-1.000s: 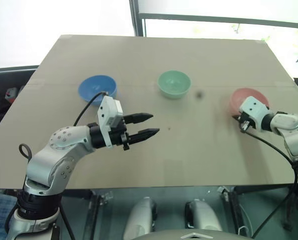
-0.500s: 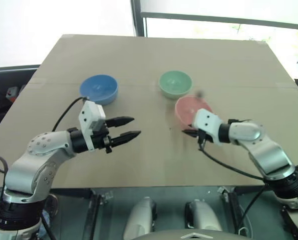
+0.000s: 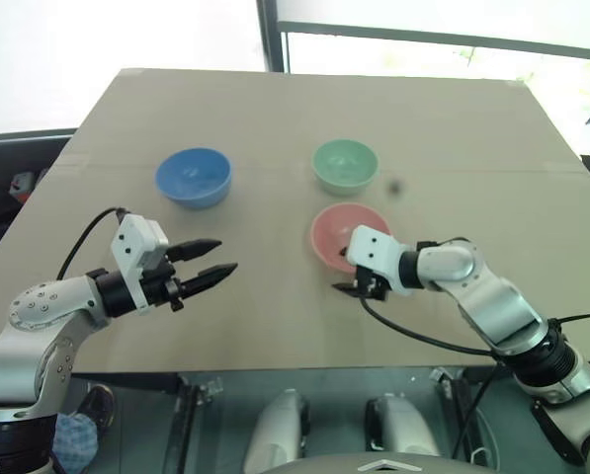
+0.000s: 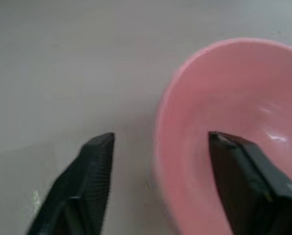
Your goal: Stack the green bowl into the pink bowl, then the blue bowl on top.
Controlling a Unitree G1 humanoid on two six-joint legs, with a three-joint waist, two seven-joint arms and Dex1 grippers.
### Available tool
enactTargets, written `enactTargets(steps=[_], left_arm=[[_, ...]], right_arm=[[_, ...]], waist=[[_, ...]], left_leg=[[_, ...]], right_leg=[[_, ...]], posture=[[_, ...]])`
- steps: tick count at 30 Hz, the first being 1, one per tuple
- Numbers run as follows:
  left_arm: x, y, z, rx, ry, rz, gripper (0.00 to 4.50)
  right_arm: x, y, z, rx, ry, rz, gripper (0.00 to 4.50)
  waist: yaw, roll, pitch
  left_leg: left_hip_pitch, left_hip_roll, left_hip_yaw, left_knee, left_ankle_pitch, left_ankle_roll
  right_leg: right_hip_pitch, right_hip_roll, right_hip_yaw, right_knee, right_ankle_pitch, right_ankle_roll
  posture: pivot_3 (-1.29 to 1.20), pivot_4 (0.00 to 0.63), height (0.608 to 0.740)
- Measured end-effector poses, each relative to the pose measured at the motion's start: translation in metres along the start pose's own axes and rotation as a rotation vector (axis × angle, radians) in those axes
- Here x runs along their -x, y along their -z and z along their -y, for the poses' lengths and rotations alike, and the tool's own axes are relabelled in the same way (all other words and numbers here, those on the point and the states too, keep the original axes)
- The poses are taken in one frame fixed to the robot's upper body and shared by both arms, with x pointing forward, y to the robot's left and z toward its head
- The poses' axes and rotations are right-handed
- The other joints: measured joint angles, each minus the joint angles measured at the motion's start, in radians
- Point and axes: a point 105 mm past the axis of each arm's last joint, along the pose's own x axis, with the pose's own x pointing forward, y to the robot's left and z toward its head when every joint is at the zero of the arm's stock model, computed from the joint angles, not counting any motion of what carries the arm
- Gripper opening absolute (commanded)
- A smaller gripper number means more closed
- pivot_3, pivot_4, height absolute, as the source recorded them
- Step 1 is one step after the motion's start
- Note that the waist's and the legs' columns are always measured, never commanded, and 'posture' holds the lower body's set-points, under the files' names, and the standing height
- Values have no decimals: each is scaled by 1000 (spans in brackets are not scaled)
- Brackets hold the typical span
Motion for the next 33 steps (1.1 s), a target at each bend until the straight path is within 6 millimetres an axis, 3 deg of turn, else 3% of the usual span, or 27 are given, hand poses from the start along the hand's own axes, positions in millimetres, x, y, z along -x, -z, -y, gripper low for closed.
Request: enactTargets(steps=[6,11,15,19,24,28,33], left_arm=[[-4,-5,-2,15,-16,41,2684],[-12,-27,-13,80,-73,191,2684],[-16,-39,-24,100,-131,259,2684],[-18,-42,-35,94,-187,266,2684],[-17,-33,-46,77,-261,223,2684],[-15,-30,-48,77,-282,209,2684],[-12,-15,-46,104,-292,159,2684]], right_arm=[[11,-7,10,-31,21,22,4425],[33,-45,48,-13,120,110,4425],[36,-74,85,-12,201,173,4425],[20,-79,116,-16,257,175,4425],[-11,-68,145,30,304,114,4425],[-33,-52,149,33,292,65,4425],[-63,-31,139,42,244,3,4425]], waist=[[2,0,0],[-1,0,0],[-12,-1,0],[-21,-1,0],[-32,0,0],[-35,0,0],[-51,0,1]], left_leg=[[0,0,0,0,0,0],[0,0,0,0,0,0],[0,-1,0,-1,0,0],[-1,-4,0,-2,0,0],[-2,-4,1,-4,0,-1],[-3,-4,1,-5,1,-1],[-3,-4,1,-5,1,-2]], right_leg=[[0,0,0,0,0,0],[0,0,0,1,0,0],[0,0,0,2,0,0],[-1,0,0,2,0,0],[-3,0,0,2,0,0],[-4,0,0,1,0,0],[-4,0,-1,2,0,0]], posture=[[0,150,740],[0,150,740],[0,150,740],[0,150,740],[0,150,740],[0,150,740],[0,150,740]])
